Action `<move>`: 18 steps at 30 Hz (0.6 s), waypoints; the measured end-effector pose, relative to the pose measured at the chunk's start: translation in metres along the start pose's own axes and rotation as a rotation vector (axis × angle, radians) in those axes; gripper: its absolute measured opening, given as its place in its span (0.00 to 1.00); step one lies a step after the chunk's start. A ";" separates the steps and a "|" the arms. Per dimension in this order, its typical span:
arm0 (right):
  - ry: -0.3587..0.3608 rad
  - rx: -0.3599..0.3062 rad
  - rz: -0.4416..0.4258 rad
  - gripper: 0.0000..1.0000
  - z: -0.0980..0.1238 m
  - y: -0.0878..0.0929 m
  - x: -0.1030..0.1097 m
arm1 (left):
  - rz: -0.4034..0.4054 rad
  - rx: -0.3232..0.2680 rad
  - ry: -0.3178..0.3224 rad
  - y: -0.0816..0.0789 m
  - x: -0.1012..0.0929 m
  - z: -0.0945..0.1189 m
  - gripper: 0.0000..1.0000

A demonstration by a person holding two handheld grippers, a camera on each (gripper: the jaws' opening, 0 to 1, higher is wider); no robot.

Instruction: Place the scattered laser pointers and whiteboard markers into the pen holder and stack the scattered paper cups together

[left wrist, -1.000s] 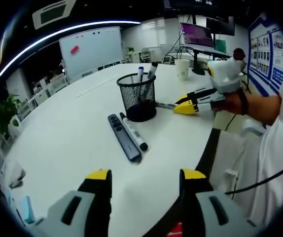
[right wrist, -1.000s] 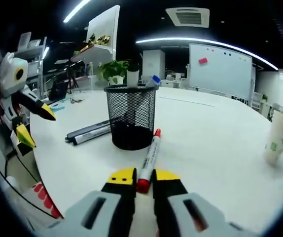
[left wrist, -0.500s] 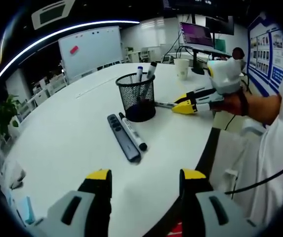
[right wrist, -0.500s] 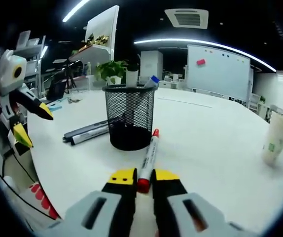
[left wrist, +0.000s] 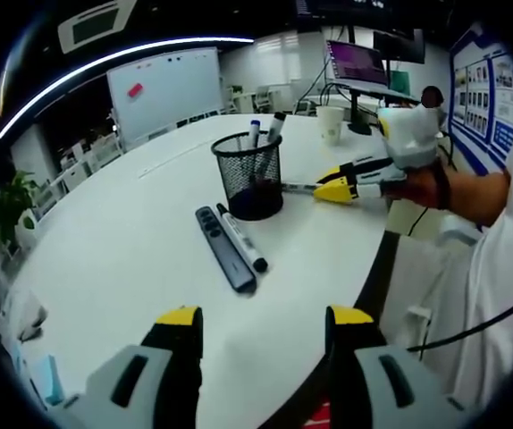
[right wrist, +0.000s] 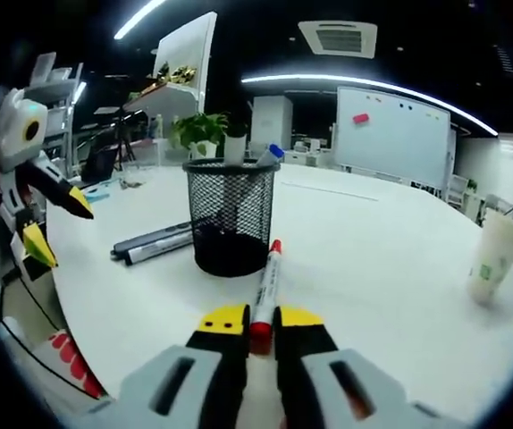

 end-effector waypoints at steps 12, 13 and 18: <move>0.037 -0.122 0.034 0.11 0.012 -0.021 -0.006 | 0.002 -0.001 0.000 0.000 0.000 -0.001 0.55; 0.040 -0.133 0.031 0.11 0.013 -0.022 -0.006 | 0.003 0.000 0.001 0.000 0.000 -0.001 0.55; 0.043 -0.188 0.042 0.11 0.018 -0.031 -0.007 | 0.003 -0.001 0.000 0.000 0.000 -0.001 0.55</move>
Point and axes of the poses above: the point that each gripper's makers call its tool centre point, and the gripper's own axes: z roughly backward along the fingers, x roughly to its left, y roughly out of its underside, the point moved 4 cm from there along z, roughly backward along the fingers, and after that the axes turned 8 degrees about x, right-handed, at the moved point
